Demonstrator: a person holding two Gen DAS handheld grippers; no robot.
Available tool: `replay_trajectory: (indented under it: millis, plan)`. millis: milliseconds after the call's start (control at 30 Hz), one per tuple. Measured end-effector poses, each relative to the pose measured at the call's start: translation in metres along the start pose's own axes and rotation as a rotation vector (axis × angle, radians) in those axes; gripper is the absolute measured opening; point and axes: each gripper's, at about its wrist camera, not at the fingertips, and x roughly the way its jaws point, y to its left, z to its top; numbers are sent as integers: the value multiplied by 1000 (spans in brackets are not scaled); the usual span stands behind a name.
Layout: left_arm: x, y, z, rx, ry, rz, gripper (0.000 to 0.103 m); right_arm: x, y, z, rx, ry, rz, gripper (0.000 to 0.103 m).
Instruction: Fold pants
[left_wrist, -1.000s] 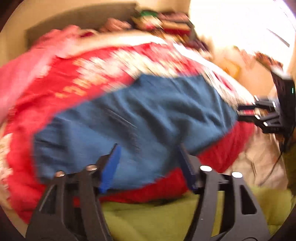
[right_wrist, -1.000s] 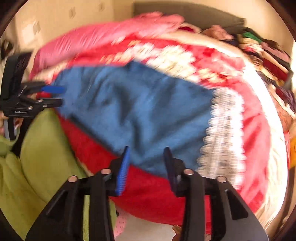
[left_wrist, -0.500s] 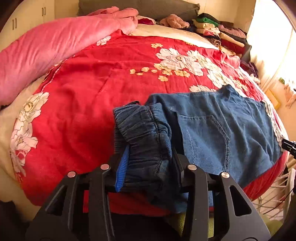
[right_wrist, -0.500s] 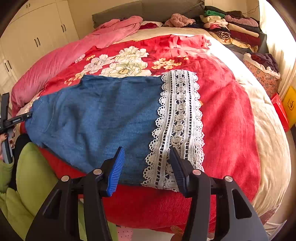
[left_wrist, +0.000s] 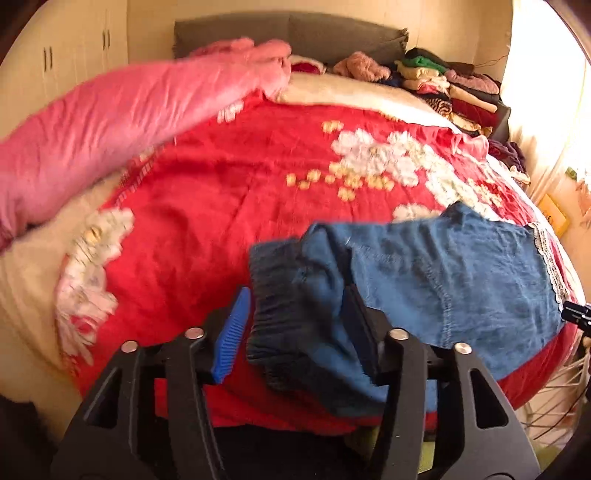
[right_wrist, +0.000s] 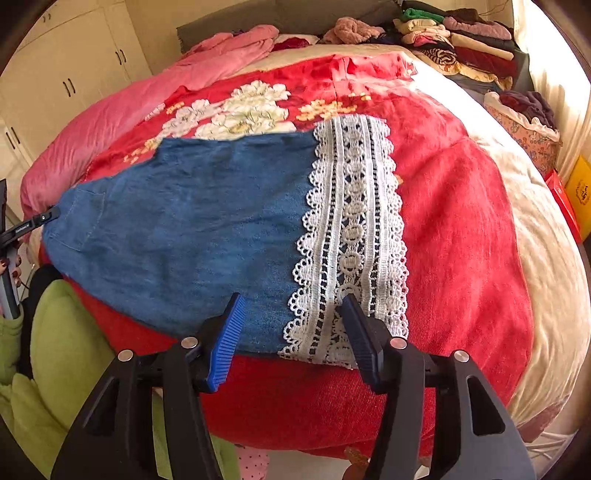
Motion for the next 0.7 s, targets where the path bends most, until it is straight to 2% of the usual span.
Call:
replay_trajectory:
  millis: [33,167,333,500,600,700]
  plan:
    - [-9,-6,5,18,-22,-6,59,-4,-1,2,10,-23,2,56]
    - [-19,-36,25,74,-42,-129,68,-13,-15,19,74,-96,18,58]
    - [13,-84,54,166,-3,-230,69,-14,-36,63,111,-154,-5,60]
    - [68,-127,76,238,81,-262,69,25,-68,109,144,-91,-3,60]
    - [103,-146,81,263,136,-270,69,53,-81,124,160,-55,3,60]
    - [135,-157,84,241,199,-324,69,78,-89,130,179,-30,25,60]
